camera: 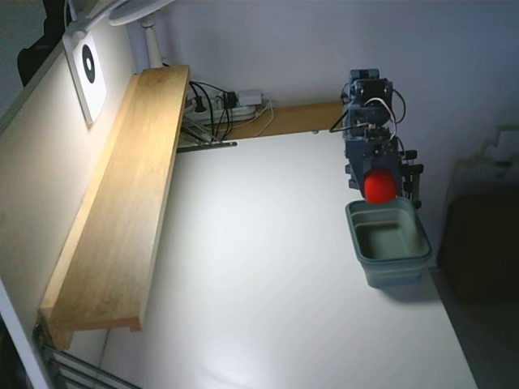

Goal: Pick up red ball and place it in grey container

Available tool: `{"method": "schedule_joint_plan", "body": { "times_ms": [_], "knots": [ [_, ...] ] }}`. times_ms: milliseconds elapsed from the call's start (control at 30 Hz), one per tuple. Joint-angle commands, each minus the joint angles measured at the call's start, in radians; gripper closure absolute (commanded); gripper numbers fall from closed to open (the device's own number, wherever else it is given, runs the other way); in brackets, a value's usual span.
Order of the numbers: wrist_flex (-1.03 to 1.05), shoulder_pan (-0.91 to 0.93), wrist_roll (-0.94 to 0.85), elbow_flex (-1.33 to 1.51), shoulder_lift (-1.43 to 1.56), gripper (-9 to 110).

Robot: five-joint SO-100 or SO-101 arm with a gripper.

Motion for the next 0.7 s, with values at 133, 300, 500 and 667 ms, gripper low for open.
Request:
{"method": "schedule_joint_plan", "body": {
  "times_ms": [133,300,500,667],
  "knots": [
    [0.012,-0.019,0.003,-0.040,0.026,78],
    [0.012,-0.019,0.003,-0.040,0.026,63],
    [0.012,-0.019,0.003,-0.040,0.026,63],
    [0.012,-0.019,0.003,-0.040,0.026,63]
  ]
}}
